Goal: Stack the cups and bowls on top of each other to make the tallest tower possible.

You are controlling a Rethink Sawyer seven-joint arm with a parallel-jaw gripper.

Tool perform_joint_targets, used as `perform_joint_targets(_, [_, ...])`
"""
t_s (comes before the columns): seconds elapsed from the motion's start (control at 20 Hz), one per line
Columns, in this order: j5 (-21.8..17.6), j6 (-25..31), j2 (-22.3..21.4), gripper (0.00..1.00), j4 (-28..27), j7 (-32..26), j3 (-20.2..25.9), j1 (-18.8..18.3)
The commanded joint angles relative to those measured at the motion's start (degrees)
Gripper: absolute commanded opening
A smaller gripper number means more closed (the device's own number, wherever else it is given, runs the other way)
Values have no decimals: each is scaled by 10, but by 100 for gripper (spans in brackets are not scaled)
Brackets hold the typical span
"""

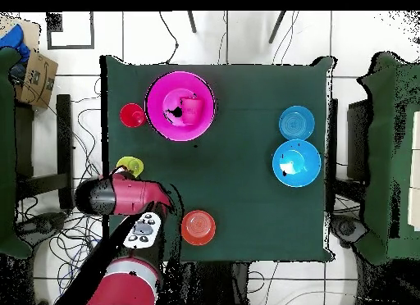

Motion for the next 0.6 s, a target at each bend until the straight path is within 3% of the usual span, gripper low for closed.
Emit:
perform_joint_targets(0.05, [17, -52, 47, 100, -46, 78, 20, 1])
perform_joint_targets(0.6, [30, -43, 65, 100, -53, 84, 1, 25])
